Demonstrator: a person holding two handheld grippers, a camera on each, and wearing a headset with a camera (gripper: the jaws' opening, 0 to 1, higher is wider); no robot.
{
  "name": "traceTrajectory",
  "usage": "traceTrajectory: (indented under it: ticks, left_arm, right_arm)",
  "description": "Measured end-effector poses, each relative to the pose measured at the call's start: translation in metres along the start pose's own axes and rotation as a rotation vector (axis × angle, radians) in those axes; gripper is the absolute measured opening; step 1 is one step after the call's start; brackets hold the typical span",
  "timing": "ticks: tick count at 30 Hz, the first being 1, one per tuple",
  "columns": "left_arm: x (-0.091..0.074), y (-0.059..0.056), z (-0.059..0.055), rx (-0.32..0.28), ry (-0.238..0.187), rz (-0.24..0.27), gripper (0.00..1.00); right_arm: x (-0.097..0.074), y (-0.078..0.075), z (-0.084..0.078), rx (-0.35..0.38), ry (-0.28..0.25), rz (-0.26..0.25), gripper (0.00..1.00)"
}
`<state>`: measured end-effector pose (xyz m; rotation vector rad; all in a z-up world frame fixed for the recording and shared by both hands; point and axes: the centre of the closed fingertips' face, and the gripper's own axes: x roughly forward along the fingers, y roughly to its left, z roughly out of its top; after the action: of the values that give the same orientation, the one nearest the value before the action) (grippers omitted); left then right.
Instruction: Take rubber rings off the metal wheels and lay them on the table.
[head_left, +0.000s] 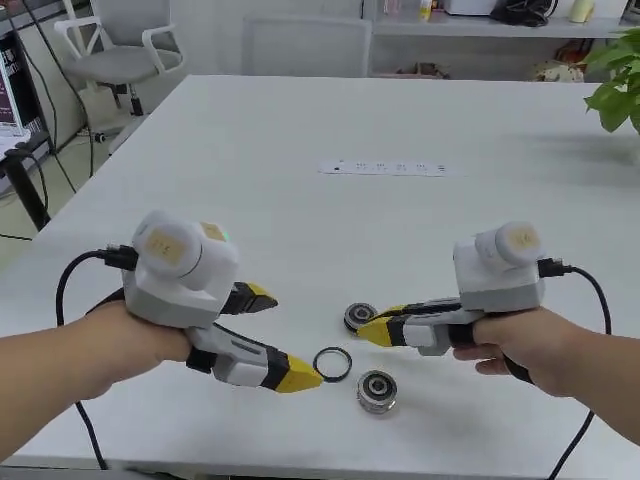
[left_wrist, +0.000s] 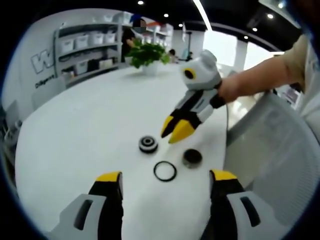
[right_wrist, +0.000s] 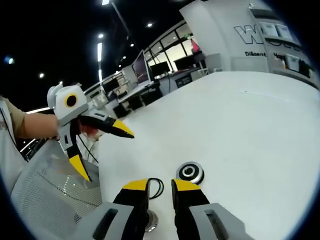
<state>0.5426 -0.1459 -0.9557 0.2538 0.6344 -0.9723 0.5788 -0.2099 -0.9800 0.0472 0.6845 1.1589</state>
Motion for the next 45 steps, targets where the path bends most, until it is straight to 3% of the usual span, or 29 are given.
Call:
traceTrajectory:
  ticks: [6,10,24,45]
  left_arm:
    - [0.004,0.014,0.006,-0.011,-0.011,0.016,0.68]
    - [0.008,0.017,0.008,-0.023,-0.022,0.015,0.65]
    - [0.026,0.023,0.011,-0.006,-0.01,0.014,0.58]
    - [0.051,0.028,0.019,0.004,-0.018,-0.004,0.46]
  right_arm:
    - [-0.003,-0.009,-0.001,-0.016,0.002,-0.025,0.19]
    - [-0.004,-0.013,-0.003,-0.033,0.011,-0.037,0.2]
    - [-0.002,-0.03,-0.008,-0.09,0.033,-0.081,0.24]
    - [0.009,-0.045,-0.014,-0.122,0.06,-0.085,0.21]
